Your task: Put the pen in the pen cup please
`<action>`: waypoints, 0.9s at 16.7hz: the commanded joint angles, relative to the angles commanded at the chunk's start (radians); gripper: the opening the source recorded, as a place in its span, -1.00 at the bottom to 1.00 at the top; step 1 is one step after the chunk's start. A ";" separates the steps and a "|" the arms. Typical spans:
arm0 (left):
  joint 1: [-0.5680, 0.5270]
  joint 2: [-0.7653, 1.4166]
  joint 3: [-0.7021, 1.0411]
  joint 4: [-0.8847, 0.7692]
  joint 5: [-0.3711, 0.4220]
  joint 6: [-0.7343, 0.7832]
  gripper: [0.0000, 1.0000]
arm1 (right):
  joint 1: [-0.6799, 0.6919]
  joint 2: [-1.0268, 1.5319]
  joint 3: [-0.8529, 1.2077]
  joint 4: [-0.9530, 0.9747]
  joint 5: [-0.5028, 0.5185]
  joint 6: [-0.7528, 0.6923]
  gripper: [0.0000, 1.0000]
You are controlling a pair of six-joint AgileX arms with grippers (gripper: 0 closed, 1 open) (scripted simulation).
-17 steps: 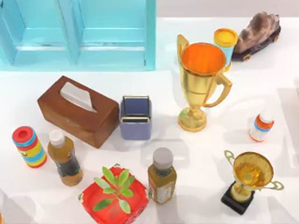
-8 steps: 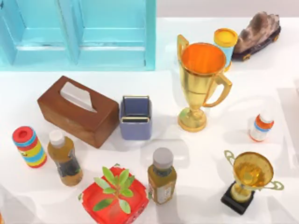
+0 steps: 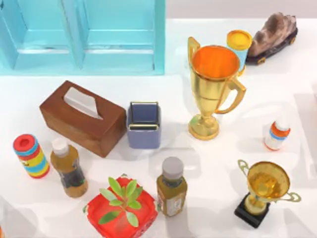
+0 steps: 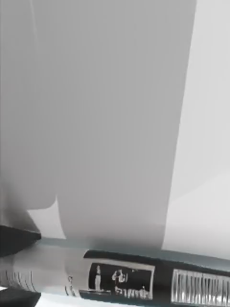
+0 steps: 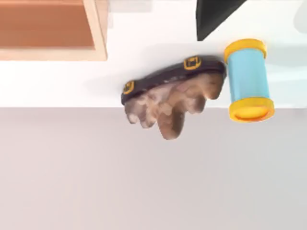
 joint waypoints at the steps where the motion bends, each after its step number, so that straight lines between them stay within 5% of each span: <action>1: 0.000 -0.002 0.002 -0.001 0.000 0.002 -1.00 | 0.000 0.000 0.000 0.000 0.000 0.000 1.00; 8: 0.035 -0.150 0.047 -0.189 -0.033 0.213 -1.00 | 0.000 0.000 0.000 0.000 0.000 0.000 1.00; 15: 0.243 -0.459 -0.071 -0.558 0.023 0.334 -1.00 | 0.000 0.000 0.000 0.000 0.000 0.000 1.00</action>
